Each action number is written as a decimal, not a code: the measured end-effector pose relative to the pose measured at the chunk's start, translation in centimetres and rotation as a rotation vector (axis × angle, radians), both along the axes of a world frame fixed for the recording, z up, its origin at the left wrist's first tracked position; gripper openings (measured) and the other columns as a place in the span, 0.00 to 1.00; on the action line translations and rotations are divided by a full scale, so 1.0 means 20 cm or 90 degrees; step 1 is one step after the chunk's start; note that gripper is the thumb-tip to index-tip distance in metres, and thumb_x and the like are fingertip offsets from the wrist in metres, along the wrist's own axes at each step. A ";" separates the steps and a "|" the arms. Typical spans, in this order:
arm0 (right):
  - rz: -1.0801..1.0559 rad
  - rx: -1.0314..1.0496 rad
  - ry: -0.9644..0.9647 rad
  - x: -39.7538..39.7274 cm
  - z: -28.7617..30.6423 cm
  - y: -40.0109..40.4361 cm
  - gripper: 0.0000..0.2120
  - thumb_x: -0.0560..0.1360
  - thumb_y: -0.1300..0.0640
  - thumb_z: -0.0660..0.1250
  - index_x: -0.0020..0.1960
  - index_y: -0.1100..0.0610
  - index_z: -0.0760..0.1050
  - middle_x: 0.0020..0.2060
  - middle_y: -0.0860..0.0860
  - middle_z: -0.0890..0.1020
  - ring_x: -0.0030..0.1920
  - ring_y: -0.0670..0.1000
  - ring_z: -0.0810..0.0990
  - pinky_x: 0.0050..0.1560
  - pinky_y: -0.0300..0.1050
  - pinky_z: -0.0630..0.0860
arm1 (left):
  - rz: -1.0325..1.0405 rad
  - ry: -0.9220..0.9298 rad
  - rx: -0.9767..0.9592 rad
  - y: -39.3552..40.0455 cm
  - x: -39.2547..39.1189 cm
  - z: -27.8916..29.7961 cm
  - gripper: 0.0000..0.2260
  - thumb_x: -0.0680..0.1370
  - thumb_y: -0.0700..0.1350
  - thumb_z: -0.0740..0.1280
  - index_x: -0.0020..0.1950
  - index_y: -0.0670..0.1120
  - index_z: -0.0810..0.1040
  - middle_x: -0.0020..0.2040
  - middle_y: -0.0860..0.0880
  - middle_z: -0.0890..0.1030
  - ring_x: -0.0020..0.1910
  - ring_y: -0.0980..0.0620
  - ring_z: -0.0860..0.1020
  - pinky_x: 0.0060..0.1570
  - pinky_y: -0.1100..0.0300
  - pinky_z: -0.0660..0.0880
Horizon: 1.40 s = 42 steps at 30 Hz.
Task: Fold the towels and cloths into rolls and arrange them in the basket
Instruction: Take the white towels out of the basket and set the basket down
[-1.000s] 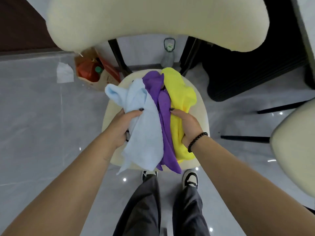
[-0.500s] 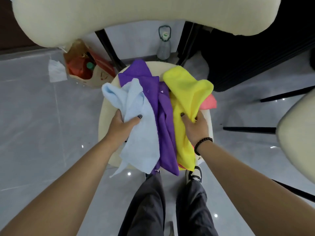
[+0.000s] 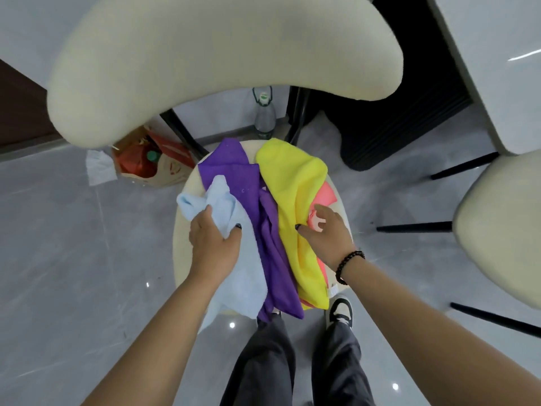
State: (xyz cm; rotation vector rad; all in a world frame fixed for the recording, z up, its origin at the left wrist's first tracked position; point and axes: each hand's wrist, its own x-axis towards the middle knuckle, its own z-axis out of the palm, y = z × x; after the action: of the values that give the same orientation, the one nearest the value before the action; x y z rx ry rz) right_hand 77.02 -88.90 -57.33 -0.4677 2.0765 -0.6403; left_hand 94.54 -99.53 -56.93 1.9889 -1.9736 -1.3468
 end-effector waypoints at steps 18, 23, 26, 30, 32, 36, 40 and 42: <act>-0.287 -0.323 0.000 -0.19 1.28 0.68 0.12 0.75 0.62 0.67 0.56 0.50 0.77 0.53 0.43 0.79 0.43 0.36 0.79 0.41 0.31 0.75 | -0.204 0.321 0.112 0.50 -0.50 1.19 0.14 0.78 0.38 0.64 0.53 0.58 0.77 0.53 0.59 0.81 0.53 0.61 0.78 0.51 0.63 0.72; -0.355 -0.359 0.028 -0.28 1.52 1.06 0.13 0.74 0.64 0.67 0.54 0.50 0.78 0.52 0.46 0.81 0.45 0.43 0.80 0.45 0.33 0.77 | -0.275 0.362 0.148 0.83 -0.69 1.44 0.14 0.78 0.37 0.63 0.55 0.54 0.78 0.52 0.56 0.83 0.54 0.57 0.80 0.52 0.61 0.74; -0.391 -0.380 0.046 -0.37 1.65 1.34 0.15 0.74 0.67 0.66 0.54 0.51 0.79 0.51 0.45 0.82 0.46 0.46 0.80 0.44 0.33 0.77 | -0.318 0.380 0.157 1.08 -0.84 1.57 0.14 0.78 0.36 0.63 0.55 0.53 0.78 0.49 0.57 0.83 0.53 0.55 0.81 0.49 0.62 0.73; -0.406 -0.390 0.061 -0.50 1.75 1.69 0.15 0.74 0.66 0.66 0.54 0.49 0.79 0.50 0.41 0.82 0.47 0.43 0.81 0.46 0.33 0.77 | -0.348 0.400 0.154 1.39 -1.00 1.71 0.13 0.78 0.36 0.63 0.55 0.52 0.79 0.48 0.56 0.84 0.52 0.56 0.81 0.52 0.63 0.74; -0.420 -0.391 0.062 -0.56 1.80 1.87 0.14 0.74 0.64 0.67 0.54 0.47 0.79 0.50 0.39 0.82 0.49 0.44 0.81 0.52 0.38 0.77 | -0.355 0.415 0.172 1.56 -1.08 1.77 0.11 0.78 0.37 0.64 0.54 0.51 0.79 0.48 0.54 0.84 0.50 0.57 0.82 0.48 0.67 0.75; -0.439 -0.393 0.082 -0.73 1.90 2.23 0.14 0.73 0.63 0.67 0.54 0.47 0.79 0.49 0.39 0.83 0.51 0.47 0.82 0.58 0.49 0.77 | -0.350 0.430 0.202 1.89 -1.26 1.83 0.11 0.79 0.35 0.63 0.56 0.48 0.79 0.49 0.52 0.85 0.48 0.56 0.83 0.41 0.70 0.75; -0.480 -0.406 0.090 -0.92 1.96 2.53 0.13 0.74 0.63 0.67 0.53 0.47 0.80 0.49 0.41 0.83 0.51 0.49 0.82 0.58 0.51 0.77 | -0.355 0.422 0.223 2.17 -1.45 1.88 0.11 0.79 0.34 0.62 0.55 0.48 0.79 0.47 0.51 0.85 0.44 0.57 0.83 0.41 0.68 0.76; -0.499 -0.418 0.092 -1.01 1.97 2.63 0.13 0.74 0.63 0.67 0.53 0.48 0.80 0.49 0.43 0.83 0.51 0.51 0.82 0.56 0.50 0.78 | -0.372 0.419 0.228 2.29 -1.55 1.90 0.11 0.79 0.35 0.62 0.55 0.48 0.78 0.47 0.50 0.85 0.45 0.55 0.83 0.45 0.64 0.76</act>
State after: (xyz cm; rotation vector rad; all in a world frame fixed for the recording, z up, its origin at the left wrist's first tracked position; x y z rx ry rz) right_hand 56.87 -36.25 -17.84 -0.0214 2.1236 -1.8184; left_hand 63.60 -53.83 -18.97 0.8123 -2.1109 -2.2276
